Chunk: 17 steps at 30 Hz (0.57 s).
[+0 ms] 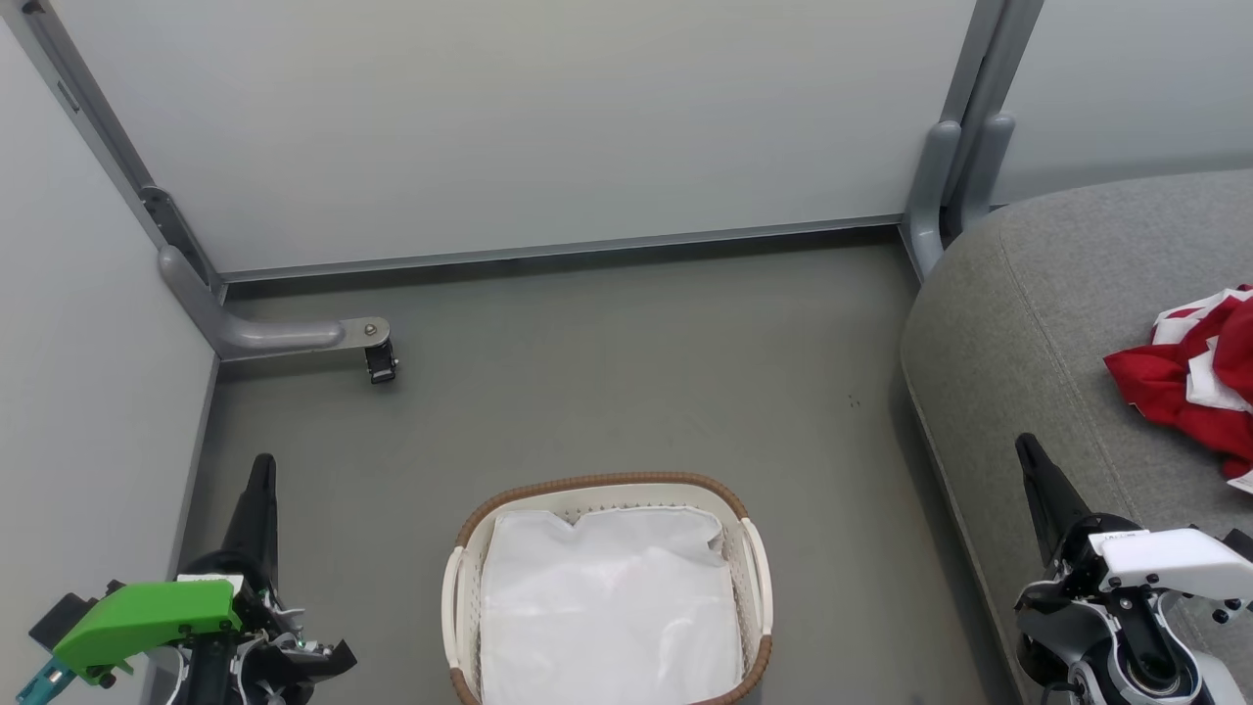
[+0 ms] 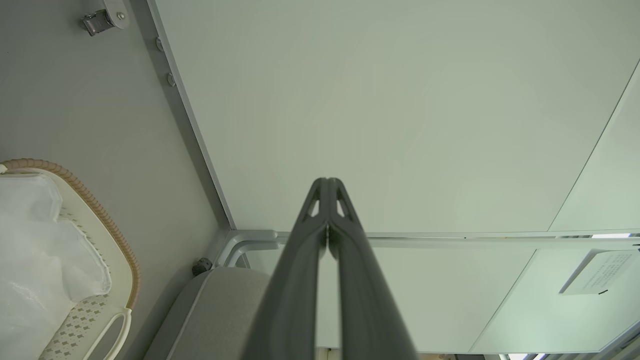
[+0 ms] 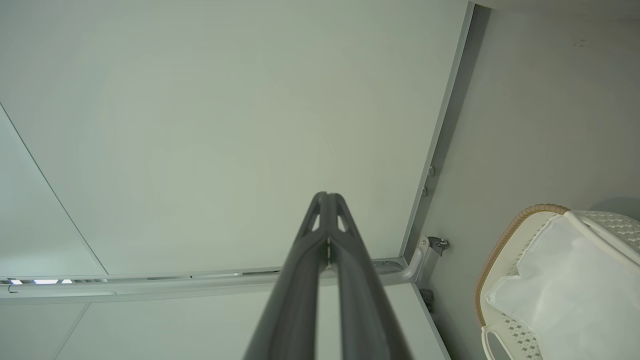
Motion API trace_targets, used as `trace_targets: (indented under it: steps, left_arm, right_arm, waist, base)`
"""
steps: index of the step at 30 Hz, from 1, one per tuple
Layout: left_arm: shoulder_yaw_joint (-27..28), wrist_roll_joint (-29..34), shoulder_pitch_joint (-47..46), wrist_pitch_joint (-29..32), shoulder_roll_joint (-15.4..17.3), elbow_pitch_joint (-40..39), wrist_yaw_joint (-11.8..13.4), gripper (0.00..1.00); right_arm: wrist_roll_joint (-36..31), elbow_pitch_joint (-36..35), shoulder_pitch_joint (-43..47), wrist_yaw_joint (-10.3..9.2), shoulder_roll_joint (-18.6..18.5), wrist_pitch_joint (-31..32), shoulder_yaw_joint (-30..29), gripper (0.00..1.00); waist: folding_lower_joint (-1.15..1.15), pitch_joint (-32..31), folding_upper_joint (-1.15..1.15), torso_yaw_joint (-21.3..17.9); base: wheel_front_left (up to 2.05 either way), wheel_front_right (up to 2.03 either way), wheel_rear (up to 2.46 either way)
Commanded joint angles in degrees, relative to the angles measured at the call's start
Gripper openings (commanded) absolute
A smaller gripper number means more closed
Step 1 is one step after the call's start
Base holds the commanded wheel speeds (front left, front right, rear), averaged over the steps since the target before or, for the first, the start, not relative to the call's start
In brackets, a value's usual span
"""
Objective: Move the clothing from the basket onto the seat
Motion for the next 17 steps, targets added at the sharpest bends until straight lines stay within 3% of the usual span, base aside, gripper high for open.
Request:
trace_targets:
  steps: [1,17]
  left_arm:
    - [0.11,-0.17,-0.58,0.23,0.36,-0.02,-0.3,0.0]
    - [0.1,-0.17,-0.58,0.23,0.36,-0.01,-0.3,0.0]
  right_arm:
    - [0.22,-0.18,0.61,-0.04,-0.34,0.06,-0.08,0.0]
    - [0.23,-0.18,0.62,-0.04,-0.34,0.06,-0.08,0.0]
  waist:
    - [0.0,0.0,0.0,0.0]
    - [0.0,0.0,0.0,0.0]
  base:
    - [0.0,0.0,0.0]
    - [0.0,0.0,0.0]
